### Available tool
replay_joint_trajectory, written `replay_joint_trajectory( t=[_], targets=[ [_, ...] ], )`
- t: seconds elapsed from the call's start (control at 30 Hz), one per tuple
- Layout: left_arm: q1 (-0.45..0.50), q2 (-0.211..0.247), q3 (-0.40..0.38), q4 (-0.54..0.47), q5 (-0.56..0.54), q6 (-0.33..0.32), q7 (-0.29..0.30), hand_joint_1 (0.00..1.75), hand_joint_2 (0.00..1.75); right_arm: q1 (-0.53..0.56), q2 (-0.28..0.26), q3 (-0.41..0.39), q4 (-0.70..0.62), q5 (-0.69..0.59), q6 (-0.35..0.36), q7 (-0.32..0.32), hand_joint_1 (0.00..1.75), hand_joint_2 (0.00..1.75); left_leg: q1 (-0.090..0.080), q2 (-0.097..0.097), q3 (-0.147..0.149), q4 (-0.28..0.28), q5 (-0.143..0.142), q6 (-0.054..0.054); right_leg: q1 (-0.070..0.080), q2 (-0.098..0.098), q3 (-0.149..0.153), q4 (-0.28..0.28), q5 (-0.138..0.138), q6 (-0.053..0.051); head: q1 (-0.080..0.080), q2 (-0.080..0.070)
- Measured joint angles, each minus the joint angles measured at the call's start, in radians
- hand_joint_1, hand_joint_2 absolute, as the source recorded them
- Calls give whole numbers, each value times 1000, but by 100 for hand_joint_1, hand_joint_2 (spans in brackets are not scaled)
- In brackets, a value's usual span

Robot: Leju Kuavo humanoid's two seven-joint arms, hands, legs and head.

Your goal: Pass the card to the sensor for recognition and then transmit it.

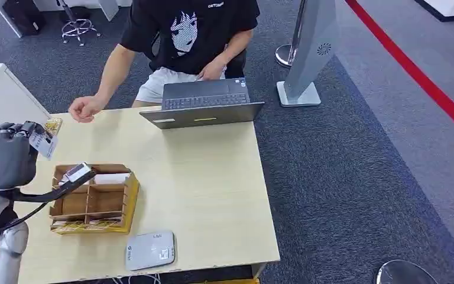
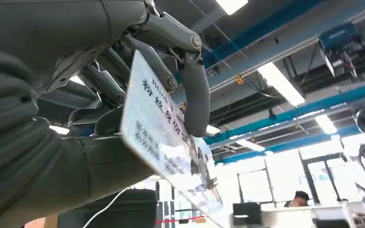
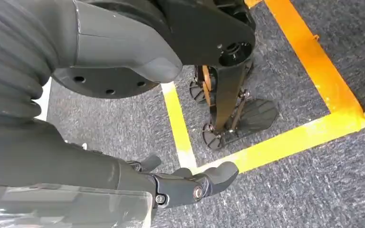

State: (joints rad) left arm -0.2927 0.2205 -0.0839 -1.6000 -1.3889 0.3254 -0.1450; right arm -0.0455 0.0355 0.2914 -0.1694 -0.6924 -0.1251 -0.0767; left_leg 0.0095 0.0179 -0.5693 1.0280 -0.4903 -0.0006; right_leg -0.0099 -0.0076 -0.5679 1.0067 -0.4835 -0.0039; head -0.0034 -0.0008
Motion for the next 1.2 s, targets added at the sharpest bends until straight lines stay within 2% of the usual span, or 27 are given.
replay_joint_trajectory(
  t=[0.1, 0.17, 0.3, 0.5, 0.67, 0.83, 1.03, 1.2],
  targets=[
    [54, -39, 0, -63, 29, 33, -44, 175, 175, -1, 0, 0, 0, -11, -12, 0, 0, 175, 0, 1, 1, 0, 0, 0, 0, 0, 0, 0, 0, 0, -1, 0],
    [124, -89, -16, -128, 32, 64, -68, 175, 175, 0, 1, -3, 0, -18, -25, -2, 0, 175, 0, 1, 1, 0, 0, 0, 0, 1, 0, 0, 0, 0, -2, 0],
    [264, -153, -139, -219, 29, 134, -58, 175, 175, 0, 3, -8, 0, -21, -43, -5, 0, 175, 0, 0, 0, 0, -1, 1, 0, 1, 0, -1, -1, 1, 0, 0],
    [380, -194, -257, -264, 111, 120, -69, 175, 175, 0, 19, -17, 0, -36, -94, -8, 0, 175, 0, 0, 0, 0, -2, 2, 0, 0, 0, -1, -1, 1, 0, 0],
    [427, -230, -286, -212, 164, 88, -95, 175, 175, 0, 26, -27, 0, -41, -94, -16, 0, 175, 0, 0, 0, 0, -1, 2, 0, 0, 0, -1, -1, 1, -1, 0],
    [436, -251, -290, -153, 156, 61, -84, 175, 175, 0, 27, -33, 0, -41, -95, -18, 0, 175, 0, 0, 0, 0, -1, 2, 0, -1, 1, 0, -1, 1, -1, 0],
    [445, -270, -278, -21, 202, 64, -83, 175, 175, 0, 27, -36, 0, -44, -96, -17, 0, 175, 0, 0, 0, 0, -1, 2, 0, 0, 1, 0, -1, 1, -1, 0],
    [448, -278, -267, 27, 208, 65, -86, 175, 175, 0, 27, -40, 0, -44, -98, -17, 0, 175, 0, 0, 0, 0, -1, 2, 0, -1, 1, 0, -1, 1, -1, 0]
  ],
)
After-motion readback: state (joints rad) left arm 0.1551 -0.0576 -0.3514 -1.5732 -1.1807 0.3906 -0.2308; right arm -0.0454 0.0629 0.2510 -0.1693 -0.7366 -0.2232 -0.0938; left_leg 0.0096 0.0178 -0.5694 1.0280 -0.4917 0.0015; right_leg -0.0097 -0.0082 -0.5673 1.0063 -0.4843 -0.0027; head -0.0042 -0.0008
